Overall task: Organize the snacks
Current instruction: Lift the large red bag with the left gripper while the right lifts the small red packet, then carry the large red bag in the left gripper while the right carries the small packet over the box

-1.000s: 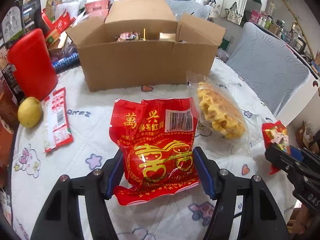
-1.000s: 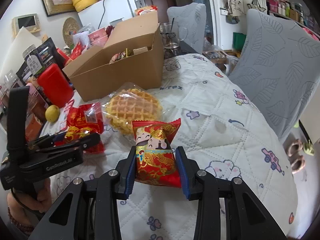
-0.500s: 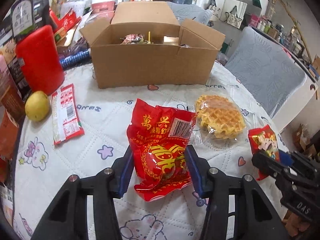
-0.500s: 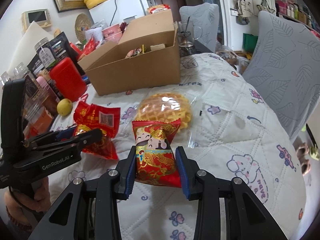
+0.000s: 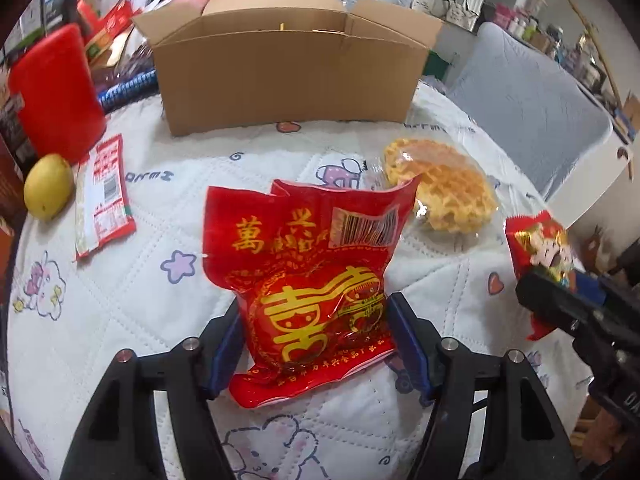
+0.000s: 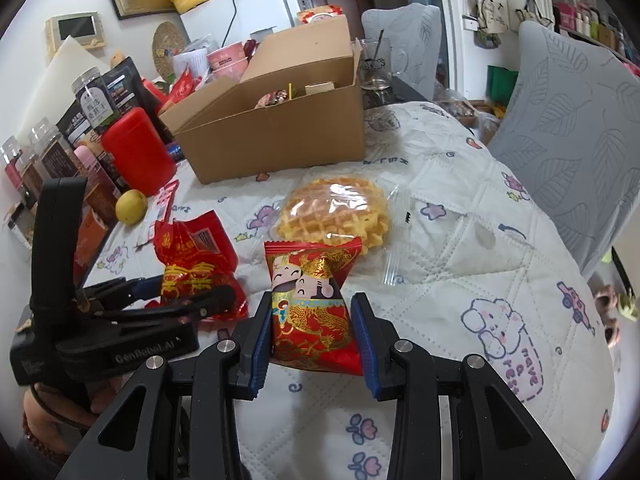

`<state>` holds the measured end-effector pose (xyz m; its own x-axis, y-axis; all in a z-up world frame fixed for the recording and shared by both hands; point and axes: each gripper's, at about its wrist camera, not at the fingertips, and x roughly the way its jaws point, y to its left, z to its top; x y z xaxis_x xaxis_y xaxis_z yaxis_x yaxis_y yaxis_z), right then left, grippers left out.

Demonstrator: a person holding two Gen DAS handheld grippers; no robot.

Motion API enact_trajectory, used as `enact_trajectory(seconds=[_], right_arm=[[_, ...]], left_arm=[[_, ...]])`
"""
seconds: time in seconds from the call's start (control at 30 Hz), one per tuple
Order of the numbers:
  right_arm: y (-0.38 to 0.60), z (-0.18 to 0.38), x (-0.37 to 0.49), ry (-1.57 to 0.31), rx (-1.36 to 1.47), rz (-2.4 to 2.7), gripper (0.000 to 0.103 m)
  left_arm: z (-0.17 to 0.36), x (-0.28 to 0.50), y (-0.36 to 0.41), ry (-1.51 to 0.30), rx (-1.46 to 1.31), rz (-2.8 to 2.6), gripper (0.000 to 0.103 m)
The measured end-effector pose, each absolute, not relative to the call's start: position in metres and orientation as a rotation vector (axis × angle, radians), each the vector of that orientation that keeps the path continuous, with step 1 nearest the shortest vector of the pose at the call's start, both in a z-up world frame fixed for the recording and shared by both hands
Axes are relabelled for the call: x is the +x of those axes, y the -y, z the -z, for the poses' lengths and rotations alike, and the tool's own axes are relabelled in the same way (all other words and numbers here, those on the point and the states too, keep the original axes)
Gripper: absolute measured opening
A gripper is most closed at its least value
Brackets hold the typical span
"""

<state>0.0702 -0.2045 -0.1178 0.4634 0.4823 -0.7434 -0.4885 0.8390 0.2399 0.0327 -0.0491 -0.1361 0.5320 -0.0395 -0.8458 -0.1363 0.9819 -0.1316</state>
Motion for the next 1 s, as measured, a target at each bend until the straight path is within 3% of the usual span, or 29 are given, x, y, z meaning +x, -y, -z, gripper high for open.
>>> enact_trajectory(seconds=[0.57,1.0], right_arm=[[0.196,0.113,0.062,-0.902,-0.003,-0.632,0.037],[0.177,0.08,0.059,-0.815,-0.014,-0.686,0.037]], left_arm=[[0.107,0.013,0.045,-0.904,-0.197,-0.052,0.063],[0.053,0.003,0.033,-0.783,-0.195,-0.043,0.063]])
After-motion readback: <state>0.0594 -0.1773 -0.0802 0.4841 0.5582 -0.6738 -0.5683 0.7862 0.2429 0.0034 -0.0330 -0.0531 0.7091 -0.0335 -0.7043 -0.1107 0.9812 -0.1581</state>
